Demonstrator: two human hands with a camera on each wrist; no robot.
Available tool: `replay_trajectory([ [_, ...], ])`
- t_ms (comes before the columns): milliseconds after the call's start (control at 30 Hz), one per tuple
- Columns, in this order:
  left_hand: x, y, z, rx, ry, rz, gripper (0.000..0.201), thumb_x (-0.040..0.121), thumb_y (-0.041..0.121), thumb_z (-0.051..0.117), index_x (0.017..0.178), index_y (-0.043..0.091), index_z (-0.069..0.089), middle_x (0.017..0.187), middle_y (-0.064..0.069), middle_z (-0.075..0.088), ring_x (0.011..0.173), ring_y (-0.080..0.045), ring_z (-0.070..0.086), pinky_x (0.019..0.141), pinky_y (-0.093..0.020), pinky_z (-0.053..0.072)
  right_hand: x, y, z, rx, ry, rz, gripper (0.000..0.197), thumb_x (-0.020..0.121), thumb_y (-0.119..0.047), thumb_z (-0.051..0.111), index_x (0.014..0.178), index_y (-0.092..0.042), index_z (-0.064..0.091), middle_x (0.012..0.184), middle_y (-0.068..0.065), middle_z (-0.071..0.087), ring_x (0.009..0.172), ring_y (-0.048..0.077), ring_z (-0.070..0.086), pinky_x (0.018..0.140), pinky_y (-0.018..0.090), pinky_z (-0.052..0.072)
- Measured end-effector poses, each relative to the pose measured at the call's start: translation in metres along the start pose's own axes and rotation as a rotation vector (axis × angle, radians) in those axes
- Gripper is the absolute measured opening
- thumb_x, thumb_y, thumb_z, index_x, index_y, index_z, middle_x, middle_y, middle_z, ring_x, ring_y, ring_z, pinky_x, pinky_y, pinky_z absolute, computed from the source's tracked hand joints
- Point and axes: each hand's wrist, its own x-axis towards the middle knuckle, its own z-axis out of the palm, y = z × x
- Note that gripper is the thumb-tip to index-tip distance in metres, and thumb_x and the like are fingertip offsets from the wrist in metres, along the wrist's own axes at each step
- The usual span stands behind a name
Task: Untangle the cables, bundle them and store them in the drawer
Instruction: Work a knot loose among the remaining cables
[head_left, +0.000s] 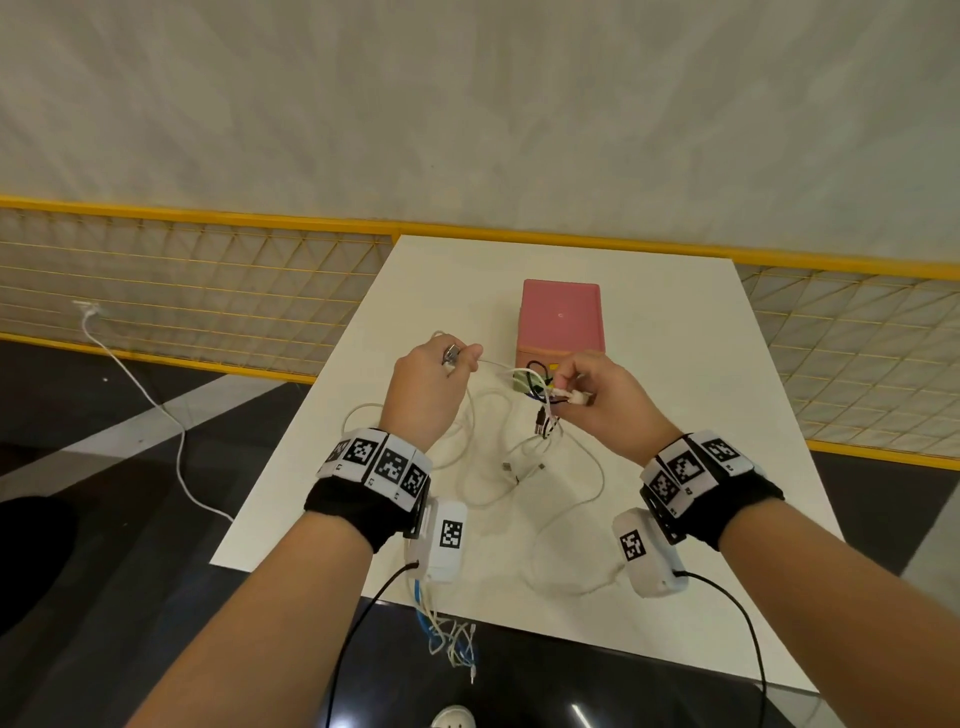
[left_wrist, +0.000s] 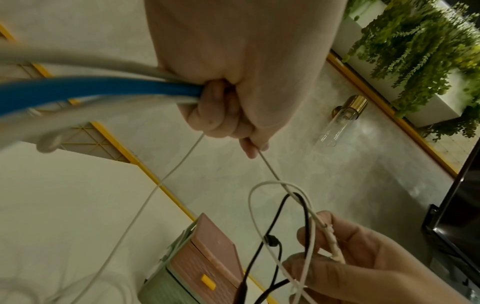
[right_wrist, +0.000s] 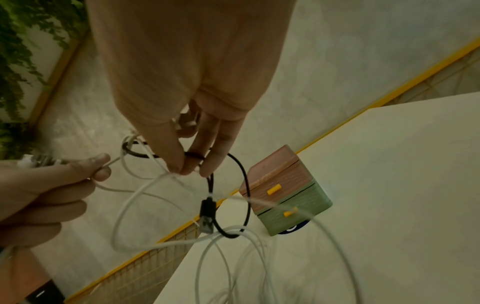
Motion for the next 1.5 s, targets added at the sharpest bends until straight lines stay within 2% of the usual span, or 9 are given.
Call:
replay_trajectory([
  [267,0.004,0.001,0.0,0.0,0.051,-0.067,0.029,0.097,0.033,0.054,0.087,0.009,0.066,0.067,0.006,0.056,0.051,-0.006,0.043,0.047,-0.019,0.029,-0.012,-0.013,0.001,0.146,-0.2,-0.038,0.003,0.085,-0.012,0.066,0.087,-0.012,0.068,0.097,-0.01,0.069,0.089,0.01,0.061,0.081,0.02,0.044],
  [400,0.003,0.007,0.004,-0.03,0.049,-0.057,0.027,0.097,0.032,0.055,0.086,0.009,0.066,0.067,0.011,0.056,0.056,-0.006,0.045,0.055,-0.023,0.026,-0.007,-0.012,0.012,0.241,-0.146,0.043,0.021,0.075,-0.01,0.077,0.087,-0.013,0.06,0.084,0.009,0.071,0.076,0.007,0.06,0.071,0.011,0.044],
  [500,0.003,0.01,0.005,-0.039,0.048,-0.057,0.027,0.097,0.033,0.055,0.084,0.011,0.065,0.066,0.009,0.055,0.054,-0.005,0.045,0.052,-0.021,0.027,-0.004,-0.006,0.016,0.161,-0.109,0.045,0.017,0.079,-0.012,0.074,0.085,-0.02,0.059,0.078,-0.005,0.063,0.077,0.003,0.059,0.074,0.005,0.043],
  [667,0.005,0.006,0.002,-0.032,0.046,-0.062,0.028,0.097,0.034,0.055,0.083,0.012,0.065,0.073,0.002,0.058,0.054,-0.006,0.044,0.054,-0.023,0.027,-0.002,0.004,0.018,0.139,-0.088,0.007,0.012,0.09,-0.014,0.06,0.097,-0.02,0.053,0.079,0.009,0.068,0.081,0.023,0.067,0.079,0.03,0.052],
  [933,0.006,0.008,0.005,-0.032,0.036,-0.059,0.03,0.097,0.035,0.055,0.087,0.01,0.067,0.078,0.002,0.058,0.056,-0.005,0.045,0.056,-0.024,0.027,-0.003,0.006,0.018,-0.007,0.024,0.008,0.008,0.098,-0.015,0.041,0.1,-0.019,0.036,0.074,0.009,0.069,0.049,0.003,0.053,0.05,0.012,0.04],
  [1100,0.007,0.007,0.003,-0.043,0.044,-0.071,0.029,0.097,0.035,0.055,0.084,0.01,0.066,0.067,0.008,0.054,0.053,-0.007,0.043,0.055,-0.028,0.031,-0.004,0.011,0.013,-0.074,-0.001,-0.017,0.011,0.094,-0.025,0.05,0.092,-0.021,0.04,0.066,-0.001,0.057,0.051,0.009,0.048,0.053,0.027,0.041],
  [1200,0.008,0.007,0.001,-0.049,0.058,-0.081,0.03,0.096,0.034,0.055,0.083,0.01,0.066,0.062,0.011,0.051,0.052,-0.008,0.043,0.051,-0.023,0.032,-0.008,0.013,0.007,-0.061,-0.09,-0.04,0.023,0.088,-0.014,0.057,0.088,-0.029,0.039,0.07,-0.002,0.049,0.059,0.016,0.045,0.059,0.035,0.046],
  [1400,0.01,0.005,-0.002,-0.047,0.075,-0.095,0.029,0.096,0.033,0.056,0.082,0.01,0.066,0.061,0.012,0.051,0.05,-0.009,0.042,0.044,-0.013,0.033,-0.006,0.014,0.008,0.038,-0.028,0.031,0.012,0.095,-0.016,0.051,0.095,-0.025,0.044,0.084,0.004,0.064,0.071,0.019,0.069,0.065,0.038,0.055],
  [1500,0.01,0.006,-0.002,-0.054,0.082,-0.09,0.028,0.097,0.033,0.056,0.083,0.01,0.066,0.061,0.012,0.051,0.051,-0.008,0.043,0.045,-0.013,0.031,-0.004,0.011,0.007,0.159,0.028,0.121,0.012,0.093,-0.016,0.056,0.088,-0.02,0.046,0.092,0.012,0.062,0.059,0.022,0.069,0.057,0.033,0.056],
])
